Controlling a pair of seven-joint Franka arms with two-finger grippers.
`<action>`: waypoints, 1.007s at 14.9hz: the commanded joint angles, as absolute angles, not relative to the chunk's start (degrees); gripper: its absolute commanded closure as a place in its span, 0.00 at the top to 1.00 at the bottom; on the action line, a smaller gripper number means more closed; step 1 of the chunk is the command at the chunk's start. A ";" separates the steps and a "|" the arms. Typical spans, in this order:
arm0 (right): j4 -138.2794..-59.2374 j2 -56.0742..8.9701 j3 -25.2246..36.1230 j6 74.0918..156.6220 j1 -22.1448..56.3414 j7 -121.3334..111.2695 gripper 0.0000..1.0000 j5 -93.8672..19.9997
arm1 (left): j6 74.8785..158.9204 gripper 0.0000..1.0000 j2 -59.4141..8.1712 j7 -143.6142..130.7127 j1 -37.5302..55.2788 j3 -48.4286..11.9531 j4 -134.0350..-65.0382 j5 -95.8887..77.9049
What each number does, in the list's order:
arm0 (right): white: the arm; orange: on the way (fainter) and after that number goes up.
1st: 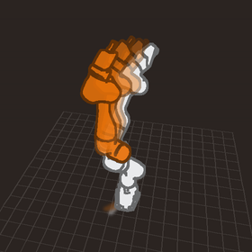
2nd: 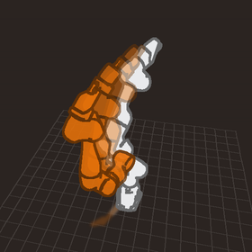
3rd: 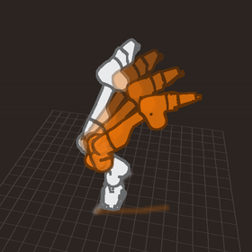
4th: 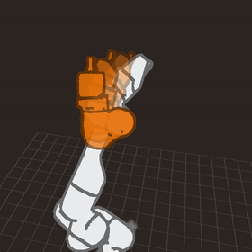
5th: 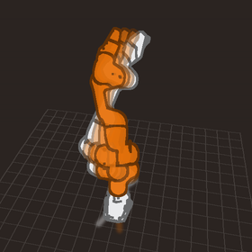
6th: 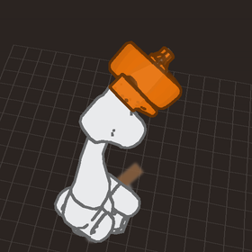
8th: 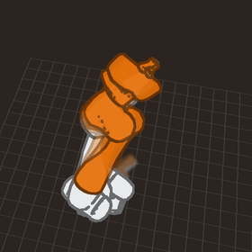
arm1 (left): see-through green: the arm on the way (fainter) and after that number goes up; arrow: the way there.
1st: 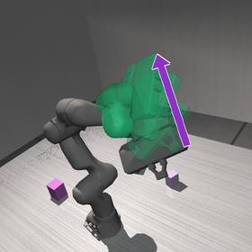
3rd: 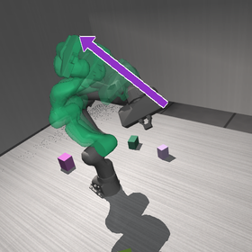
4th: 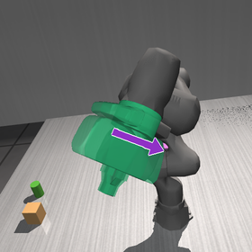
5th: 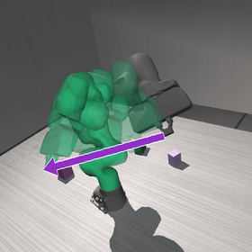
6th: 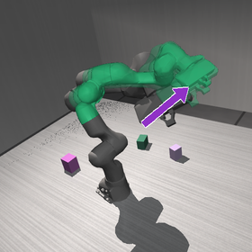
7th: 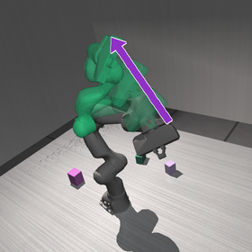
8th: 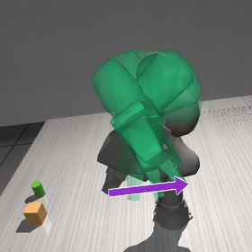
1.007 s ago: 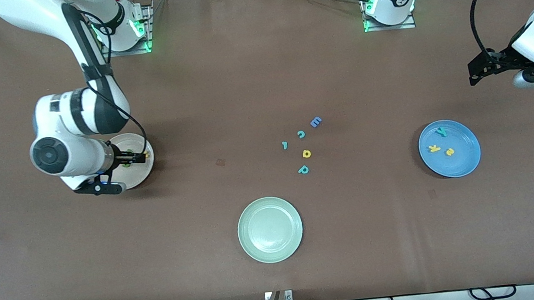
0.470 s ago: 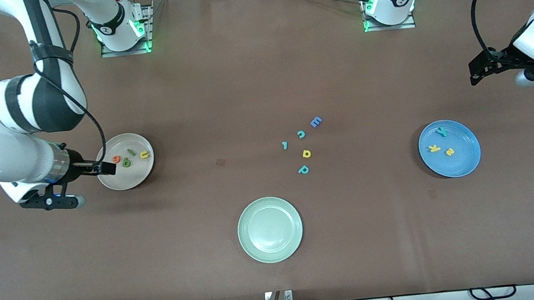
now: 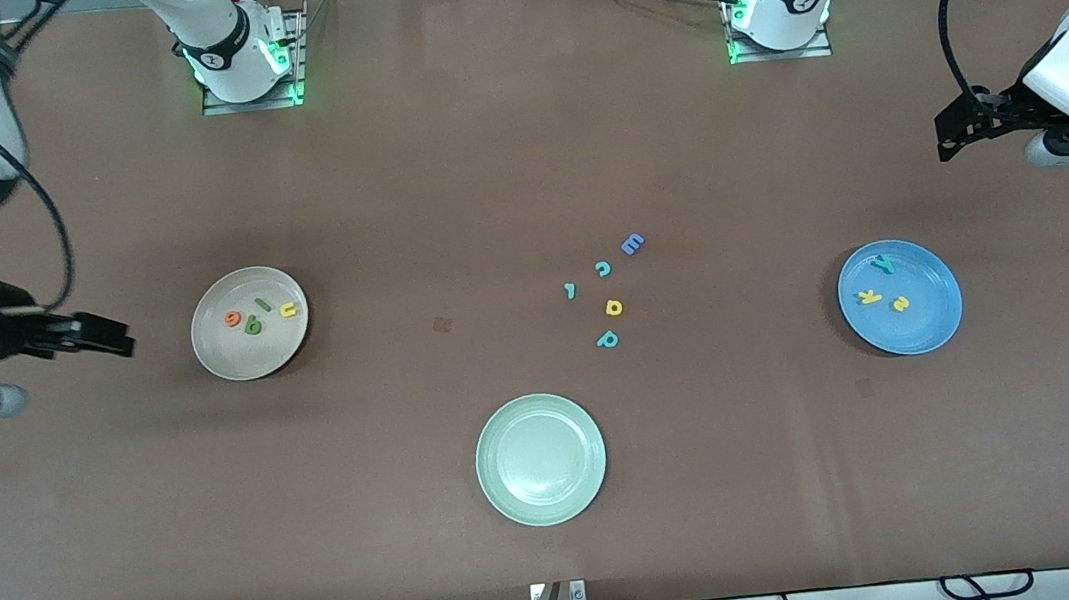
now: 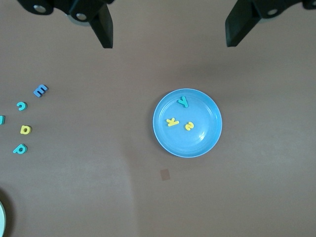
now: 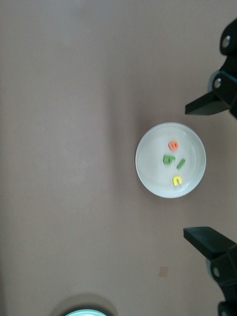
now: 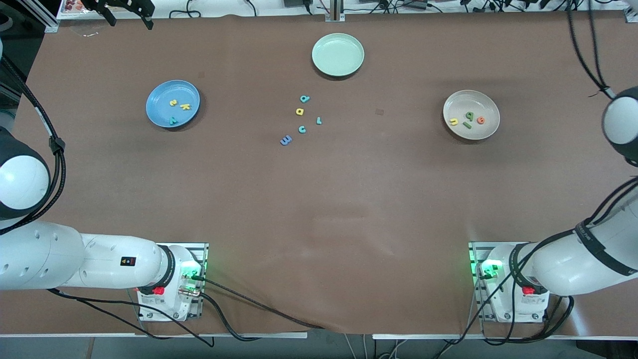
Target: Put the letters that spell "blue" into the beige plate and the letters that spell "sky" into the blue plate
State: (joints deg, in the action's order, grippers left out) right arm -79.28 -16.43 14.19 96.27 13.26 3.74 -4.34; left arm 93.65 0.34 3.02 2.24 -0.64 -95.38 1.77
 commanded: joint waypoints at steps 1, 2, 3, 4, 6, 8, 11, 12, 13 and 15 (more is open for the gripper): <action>-79.54 -11.52 7.75 94.05 5.39 2.47 1.00 -1.32 | 92.20 1.00 -0.18 3.60 2.37 -0.62 -93.78 0.62; -79.54 -11.08 7.39 93.43 3.36 0.46 1.00 -1.49 | 92.20 1.00 -0.18 3.60 2.29 -0.62 -93.78 0.62; -79.63 -10.73 7.21 93.34 1.16 -2.08 1.00 -1.67 | 92.20 1.00 -0.18 3.69 2.29 -0.62 -93.78 0.62; -79.63 -10.64 6.42 93.34 -0.60 -4.02 1.00 -1.76 | 92.20 1.00 -0.18 3.60 2.29 -0.62 -93.78 0.62; -79.80 -10.63 5.71 92.21 -1.67 -4.22 1.00 -1.76 | 92.20 1.00 -0.18 3.25 2.37 -0.70 -93.69 0.62; -80.15 -10.63 5.71 89.14 -1.14 -3.43 1.00 -1.84 | 92.20 1.00 -0.35 3.08 2.46 -0.79 -92.99 0.62; -83.13 -9.50 5.54 91.58 -0.53 -3.52 1.00 -1.06 | 92.20 1.00 -0.62 2.99 2.46 -0.79 -92.72 0.62; -85.49 -7.93 5.62 92.37 1.04 -3.25 1.00 -0.62 | 92.20 1.00 -0.62 2.90 2.55 -0.88 -92.72 0.62; -89.61 -5.39 5.62 94.11 1.40 -0.99 1.00 -0.01 | 92.20 1.00 -0.62 2.99 2.55 -0.88 -92.72 0.62; -96.12 -1.16 5.62 97.28 1.41 -0.53 1.00 0.53 | 92.20 1.00 -0.70 3.08 2.55 -0.79 -92.72 0.62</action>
